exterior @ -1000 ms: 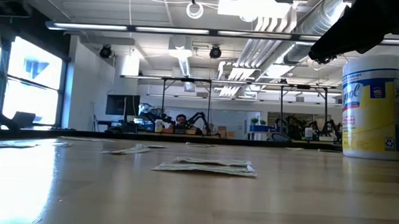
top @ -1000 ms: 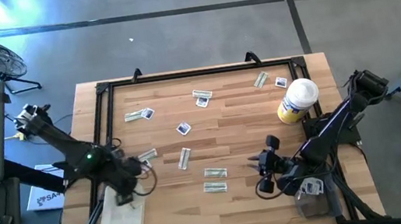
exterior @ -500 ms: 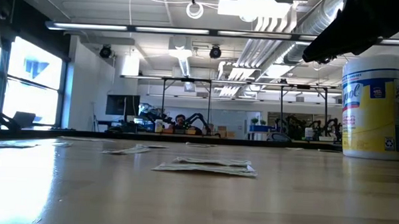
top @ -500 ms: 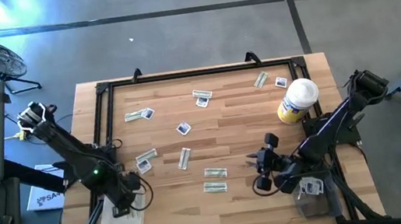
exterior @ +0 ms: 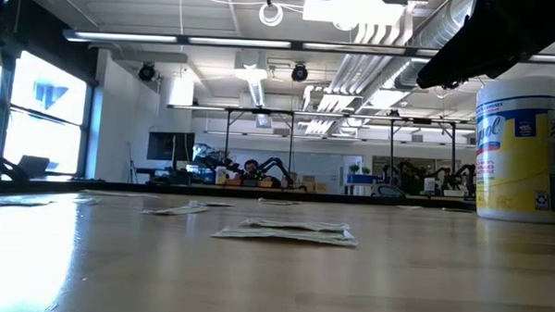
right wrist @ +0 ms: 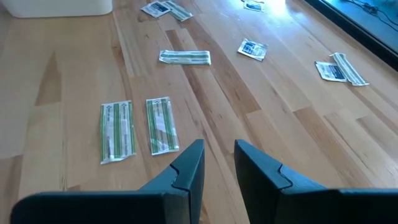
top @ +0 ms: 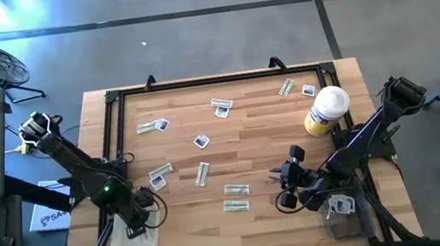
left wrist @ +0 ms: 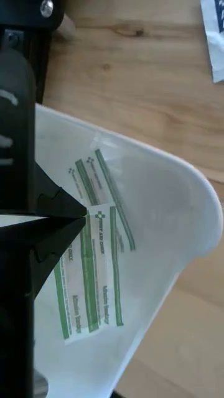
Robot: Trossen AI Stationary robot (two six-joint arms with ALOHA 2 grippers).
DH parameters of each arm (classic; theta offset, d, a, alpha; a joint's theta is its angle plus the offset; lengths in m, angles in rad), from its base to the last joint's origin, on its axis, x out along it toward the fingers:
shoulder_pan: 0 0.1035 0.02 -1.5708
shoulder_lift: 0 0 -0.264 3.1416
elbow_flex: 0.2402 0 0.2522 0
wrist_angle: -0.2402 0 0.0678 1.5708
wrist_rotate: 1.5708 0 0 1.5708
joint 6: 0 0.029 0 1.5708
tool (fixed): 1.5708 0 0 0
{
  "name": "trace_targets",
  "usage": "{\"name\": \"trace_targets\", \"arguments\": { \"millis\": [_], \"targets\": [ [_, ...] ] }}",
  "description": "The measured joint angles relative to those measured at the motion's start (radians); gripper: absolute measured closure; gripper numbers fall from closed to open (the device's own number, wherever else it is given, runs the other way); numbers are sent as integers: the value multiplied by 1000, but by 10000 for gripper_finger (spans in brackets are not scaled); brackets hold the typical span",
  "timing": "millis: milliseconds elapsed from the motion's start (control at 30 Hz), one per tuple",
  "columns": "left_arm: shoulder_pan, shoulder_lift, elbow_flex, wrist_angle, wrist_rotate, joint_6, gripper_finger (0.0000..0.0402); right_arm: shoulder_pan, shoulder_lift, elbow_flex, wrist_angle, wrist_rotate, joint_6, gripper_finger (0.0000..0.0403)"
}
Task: Pick & Place First Aid Supplies
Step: Put the green bandage into the white bin
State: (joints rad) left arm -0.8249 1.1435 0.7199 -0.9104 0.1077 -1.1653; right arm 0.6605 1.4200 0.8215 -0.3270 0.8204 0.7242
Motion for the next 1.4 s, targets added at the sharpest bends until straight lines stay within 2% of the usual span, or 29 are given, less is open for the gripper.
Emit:
{"name": "trace_targets", "arguments": {
  "millis": [200, 300, 400, 533, 633, 700, 833, 933, 1033, 1133, 1267, 1400],
  "targets": [
    [0, -1, 13, -9, -43, -5, 337, 0, 0, 0, 1, 1, 0, 320],
    [1, -2, 16, -12, -14, 32, 308, 0, 0, 0, 1, 0, 0, 320],
    [0, -2, 61, -28, 26, 27, 298, 0, 0, 0, 2, 1, 0, 320],
    [0, -2, 158, -12, -21, 10, 297, 0, 0, 0, 5, 20, 0, 320],
    [0, -3, 227, 49, -137, 102, 296, 0, 0, 0, 15, 40, 0, 320],
    [0, -3, 255, 115, -278, 217, 296, 0, 0, 0, 24, 44, -2, 320],
    [1, 3, 243, 281, -598, 415, 296, 0, 0, 0, 49, 36, -12, 320],
    [21, 39, 212, 341, -726, 481, 296, 1, 0, 0, 75, 8, -31, 320],
    [65, 86, 174, 382, -734, 466, 290, 1, 0, 0, 87, -24, -36, 320],
    [124, 142, 136, 496, -704, 464, 268, 2, 0, 0, 90, -26, -38, 320],
    [203, 227, 106, 602, -676, 537, 232, 1, 0, 0, 94, -6, -53, 320],
    [274, 305, 106, 632, -646, 576, 215, 1, 0, 0, 100, -5, -53, 320]
  ]
}}
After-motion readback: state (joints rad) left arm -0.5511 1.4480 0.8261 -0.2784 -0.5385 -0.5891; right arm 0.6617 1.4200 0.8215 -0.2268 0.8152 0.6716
